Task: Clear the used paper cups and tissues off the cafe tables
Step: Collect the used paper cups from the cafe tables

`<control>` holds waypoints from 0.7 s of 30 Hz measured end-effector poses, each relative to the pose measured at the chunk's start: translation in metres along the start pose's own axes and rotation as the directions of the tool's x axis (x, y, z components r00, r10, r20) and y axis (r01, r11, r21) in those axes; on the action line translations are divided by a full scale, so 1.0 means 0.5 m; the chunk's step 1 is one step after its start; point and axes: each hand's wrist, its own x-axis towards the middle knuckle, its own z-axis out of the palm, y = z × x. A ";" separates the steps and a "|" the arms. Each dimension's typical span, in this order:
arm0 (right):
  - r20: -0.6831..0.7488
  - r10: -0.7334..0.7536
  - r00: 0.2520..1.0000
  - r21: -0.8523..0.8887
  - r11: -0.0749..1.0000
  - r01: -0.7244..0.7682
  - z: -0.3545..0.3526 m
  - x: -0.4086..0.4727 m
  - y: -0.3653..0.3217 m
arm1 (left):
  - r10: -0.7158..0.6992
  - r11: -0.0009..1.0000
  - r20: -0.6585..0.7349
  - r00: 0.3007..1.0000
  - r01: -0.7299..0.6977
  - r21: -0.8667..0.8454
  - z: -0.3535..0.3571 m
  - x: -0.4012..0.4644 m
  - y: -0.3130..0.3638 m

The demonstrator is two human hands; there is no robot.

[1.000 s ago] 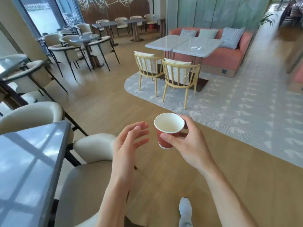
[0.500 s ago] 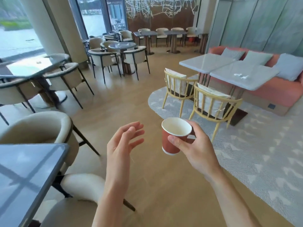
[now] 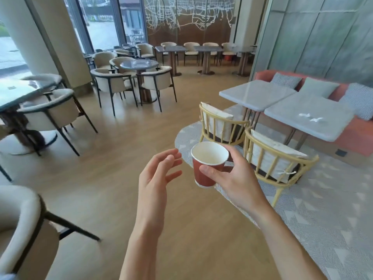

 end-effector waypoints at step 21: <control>0.070 0.008 0.998 0.086 0.996 -0.014 0.200 0.942 0.222 | 0.013 0.991 -0.114 0.993 0.003 0.133 0.072 0.951 -0.139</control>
